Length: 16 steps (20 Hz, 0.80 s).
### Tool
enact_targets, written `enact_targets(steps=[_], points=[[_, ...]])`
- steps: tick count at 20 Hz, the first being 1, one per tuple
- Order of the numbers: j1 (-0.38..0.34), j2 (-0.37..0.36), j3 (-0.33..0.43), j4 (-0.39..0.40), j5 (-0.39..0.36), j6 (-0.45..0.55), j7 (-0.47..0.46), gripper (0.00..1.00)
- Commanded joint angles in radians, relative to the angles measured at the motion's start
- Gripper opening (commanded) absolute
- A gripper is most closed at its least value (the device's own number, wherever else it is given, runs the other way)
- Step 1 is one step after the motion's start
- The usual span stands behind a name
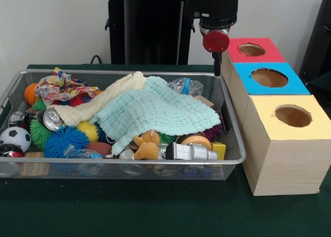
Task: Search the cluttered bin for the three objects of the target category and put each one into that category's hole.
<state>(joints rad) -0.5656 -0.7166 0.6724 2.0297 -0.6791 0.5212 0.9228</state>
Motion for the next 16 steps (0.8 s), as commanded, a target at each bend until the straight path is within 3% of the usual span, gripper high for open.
enact_targets(steps=[1,9,16], points=[[0.011,0.110,0.051,-0.122,-0.144,0.088,-0.217,1.00],[-0.043,0.140,0.090,-0.189,-0.166,0.157,-0.297,1.00],[-0.085,0.111,0.136,-0.200,-0.154,0.254,-0.369,1.00]])
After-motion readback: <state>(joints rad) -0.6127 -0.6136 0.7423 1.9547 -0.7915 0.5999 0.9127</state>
